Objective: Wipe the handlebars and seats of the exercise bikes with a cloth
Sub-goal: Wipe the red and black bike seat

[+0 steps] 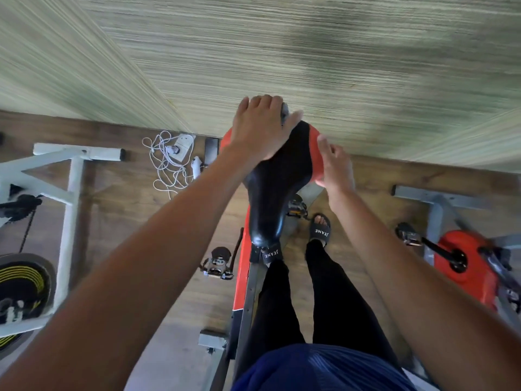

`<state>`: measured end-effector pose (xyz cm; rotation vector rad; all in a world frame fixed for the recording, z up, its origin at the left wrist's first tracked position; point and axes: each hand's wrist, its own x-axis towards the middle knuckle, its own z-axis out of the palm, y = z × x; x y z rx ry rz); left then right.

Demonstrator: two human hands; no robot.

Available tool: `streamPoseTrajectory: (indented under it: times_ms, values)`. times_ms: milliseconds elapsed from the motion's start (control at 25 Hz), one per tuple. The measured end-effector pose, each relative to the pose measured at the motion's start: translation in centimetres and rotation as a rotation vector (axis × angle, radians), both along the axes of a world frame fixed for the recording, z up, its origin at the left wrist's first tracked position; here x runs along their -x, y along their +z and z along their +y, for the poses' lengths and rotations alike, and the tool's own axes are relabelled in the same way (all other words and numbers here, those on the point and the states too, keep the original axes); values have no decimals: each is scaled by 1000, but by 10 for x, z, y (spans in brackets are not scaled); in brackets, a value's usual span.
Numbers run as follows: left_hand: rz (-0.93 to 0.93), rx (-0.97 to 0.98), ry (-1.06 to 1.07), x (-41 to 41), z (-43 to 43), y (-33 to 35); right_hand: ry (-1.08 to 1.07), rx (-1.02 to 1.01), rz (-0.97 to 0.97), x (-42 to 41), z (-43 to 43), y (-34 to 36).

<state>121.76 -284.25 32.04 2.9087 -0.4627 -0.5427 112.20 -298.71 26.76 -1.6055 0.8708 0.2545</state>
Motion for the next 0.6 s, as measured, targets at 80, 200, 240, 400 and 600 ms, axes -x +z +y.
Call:
streamPoseTrajectory:
  times_ms: [80,200,240,400,600]
  values:
    - [107,-60,89,-18,-13,9,11,15,14,-4,0,2]
    - [257,-162,140,-37,-25,16,-6,61,51,-4,6,3]
    - [303,-172,124,-40,-27,18,-13,76,59,-3,8,5]
    - [248,-167,58,-35,-27,17,6,105,92,-4,13,11]
    - [-47,28,-77,46,17,1,55,131,100,-5,16,20]
